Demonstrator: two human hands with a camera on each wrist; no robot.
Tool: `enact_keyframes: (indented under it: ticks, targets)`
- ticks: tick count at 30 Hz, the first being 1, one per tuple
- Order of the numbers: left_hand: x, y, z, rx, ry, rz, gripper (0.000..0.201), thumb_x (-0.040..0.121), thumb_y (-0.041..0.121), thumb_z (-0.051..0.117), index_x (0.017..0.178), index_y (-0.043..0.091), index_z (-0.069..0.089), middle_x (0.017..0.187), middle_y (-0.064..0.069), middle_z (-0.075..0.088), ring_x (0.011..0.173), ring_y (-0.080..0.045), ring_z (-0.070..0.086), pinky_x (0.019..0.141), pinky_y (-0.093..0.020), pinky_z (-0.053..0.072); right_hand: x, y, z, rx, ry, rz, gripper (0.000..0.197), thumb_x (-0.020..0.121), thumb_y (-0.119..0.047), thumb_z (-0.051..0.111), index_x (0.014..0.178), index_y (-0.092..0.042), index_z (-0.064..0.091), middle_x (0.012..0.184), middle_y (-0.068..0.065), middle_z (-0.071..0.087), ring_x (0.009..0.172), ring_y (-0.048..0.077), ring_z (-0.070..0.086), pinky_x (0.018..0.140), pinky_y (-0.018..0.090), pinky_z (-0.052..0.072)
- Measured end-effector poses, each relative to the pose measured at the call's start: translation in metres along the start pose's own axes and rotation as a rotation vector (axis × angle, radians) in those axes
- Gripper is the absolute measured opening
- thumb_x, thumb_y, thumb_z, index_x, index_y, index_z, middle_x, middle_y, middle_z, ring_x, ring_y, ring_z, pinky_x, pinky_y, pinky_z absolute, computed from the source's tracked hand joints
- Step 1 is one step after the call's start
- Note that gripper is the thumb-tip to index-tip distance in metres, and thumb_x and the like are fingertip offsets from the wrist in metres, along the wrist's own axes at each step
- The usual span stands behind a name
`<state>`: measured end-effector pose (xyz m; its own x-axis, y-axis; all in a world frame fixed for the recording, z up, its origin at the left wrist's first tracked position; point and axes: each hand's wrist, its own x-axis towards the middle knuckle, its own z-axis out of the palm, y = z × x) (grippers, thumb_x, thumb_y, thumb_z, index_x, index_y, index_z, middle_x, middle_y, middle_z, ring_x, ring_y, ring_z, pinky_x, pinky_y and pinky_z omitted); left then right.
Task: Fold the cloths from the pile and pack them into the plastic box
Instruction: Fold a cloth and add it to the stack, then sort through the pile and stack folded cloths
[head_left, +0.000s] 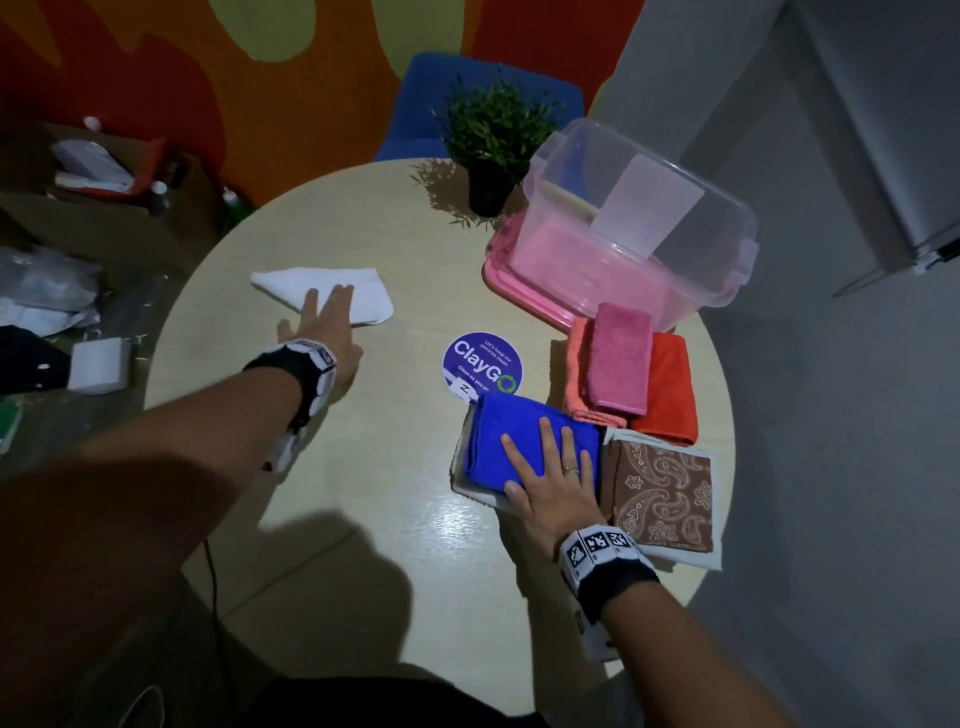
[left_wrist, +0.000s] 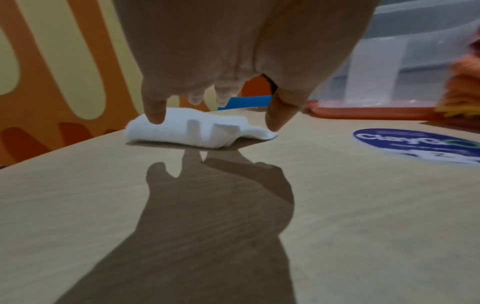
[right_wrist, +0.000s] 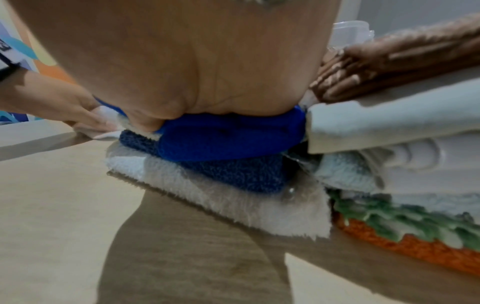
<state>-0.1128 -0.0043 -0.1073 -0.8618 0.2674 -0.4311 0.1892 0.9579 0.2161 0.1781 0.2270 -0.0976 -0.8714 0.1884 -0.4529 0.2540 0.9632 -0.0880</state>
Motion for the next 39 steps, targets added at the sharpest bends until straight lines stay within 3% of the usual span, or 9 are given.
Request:
enact_keyframes:
  ticks: [6, 11, 15, 19, 21, 24, 29, 36, 39]
  targets:
    - [-0.002, -0.01, 0.014, 0.077, -0.019, 0.018, 0.071, 0.094, 0.042, 0.054, 0.153, 0.016, 0.023, 0.152, -0.017, 0.031, 0.138, -0.042, 0.027, 0.108, -0.054, 0.033, 0.002, -0.001, 0.005, -0.015, 0.025, 0.026, 0.065, 0.083, -0.063, -0.007, 0.145, -0.053, -0.022, 0.158, 0.002, -0.034, 0.146, 0.033, -0.03, 0.119, 0.052, -0.012]
    - [-0.052, 0.01, 0.055, 0.031, 0.087, 0.08, 0.029, 0.098, 0.036, 0.047, 0.123, 0.021, 0.046, 0.121, -0.006, 0.053, 0.126, -0.036, 0.034, 0.086, -0.045, 0.047, 0.003, -0.001, 0.007, -0.023, 0.024, 0.033, 0.066, 0.084, -0.067, -0.004, 0.145, -0.051, -0.023, 0.155, 0.002, -0.039, 0.145, 0.033, -0.031, 0.118, 0.052, -0.014]
    - [-0.086, 0.021, 0.075, -0.03, 0.005, 0.164, 0.028, 0.095, 0.019, 0.057, 0.122, 0.022, 0.058, 0.119, -0.01, 0.057, 0.132, -0.03, 0.031, 0.095, -0.034, 0.049, -0.001, -0.002, 0.002, 0.05, 0.027, 0.025, 0.072, 0.082, -0.08, -0.004, 0.147, -0.052, -0.018, 0.159, 0.0, -0.033, 0.145, 0.028, -0.032, 0.116, 0.049, -0.018]
    - [-0.116, 0.022, 0.084, -0.063, -0.08, 0.243, 0.042, 0.092, 0.03, 0.064, 0.133, 0.028, 0.058, 0.14, -0.009, 0.047, 0.139, -0.029, 0.031, 0.107, -0.034, 0.039, -0.004, -0.005, -0.007, 0.114, 0.015, 0.027, 0.079, 0.076, -0.078, -0.009, 0.15, -0.052, -0.009, 0.162, -0.001, -0.026, 0.147, 0.027, -0.027, 0.117, 0.047, -0.017]
    - [-0.125, 0.019, 0.078, -0.078, -0.103, 0.247, 0.03, 0.093, 0.033, 0.055, 0.118, 0.026, 0.069, 0.125, -0.005, 0.062, 0.131, -0.027, 0.044, 0.101, -0.027, 0.037, -0.005, -0.004, -0.014, 0.151, -0.007, 0.034, 0.071, 0.085, -0.076, 0.0, 0.151, -0.051, -0.004, 0.163, -0.002, -0.023, 0.149, 0.026, -0.024, 0.119, 0.048, -0.015]
    - [-0.14, 0.024, 0.063, -0.274, -0.03, 0.214, 0.033, 0.084, 0.034, 0.046, 0.081, 0.014, 0.073, 0.084, -0.007, 0.07, 0.087, -0.027, 0.064, 0.068, -0.027, 0.042, -0.007, -0.004, -0.023, 0.253, 0.026, 0.046, 0.058, 0.1, -0.061, 0.021, 0.155, -0.045, 0.007, 0.165, -0.003, -0.011, 0.151, 0.025, -0.016, 0.122, 0.047, -0.008]
    - [-0.169, 0.036, 0.042, -0.518, 0.179, 0.179, 0.017, 0.093, 0.017, 0.056, 0.081, 0.025, 0.065, 0.078, -0.003, 0.064, 0.068, -0.017, 0.06, 0.054, -0.024, 0.041, -0.016, -0.015, -0.039, 0.385, 0.205, 0.006, 0.058, 0.1, -0.042, 0.047, 0.152, -0.027, 0.027, 0.164, -0.002, 0.007, 0.152, 0.027, -0.005, 0.124, 0.043, 0.008]
    - [-0.19, 0.057, -0.007, -0.641, 0.181, 0.473, 0.022, 0.09, 0.01, 0.063, 0.091, 0.028, 0.076, 0.085, 0.015, 0.074, 0.083, 0.001, 0.066, 0.075, -0.017, 0.049, -0.026, -0.078, -0.08, 0.64, 0.308, -0.166, 0.066, 0.093, -0.051, 0.056, 0.149, -0.025, 0.033, 0.151, -0.006, 0.038, 0.137, 0.015, 0.035, 0.112, 0.036, 0.036]
    - [-0.201, 0.063, -0.033, -0.664, 0.24, 0.565, 0.022, 0.089, 0.007, 0.066, 0.095, 0.023, 0.079, 0.086, 0.017, 0.074, 0.085, 0.005, 0.066, 0.077, -0.011, 0.048, -0.027, -0.095, -0.099, 0.529, 0.376, -0.112, 0.047, 0.09, -0.029, 0.061, 0.136, -0.028, 0.05, 0.124, -0.002, 0.063, 0.112, 0.021, 0.058, 0.09, 0.039, 0.052]
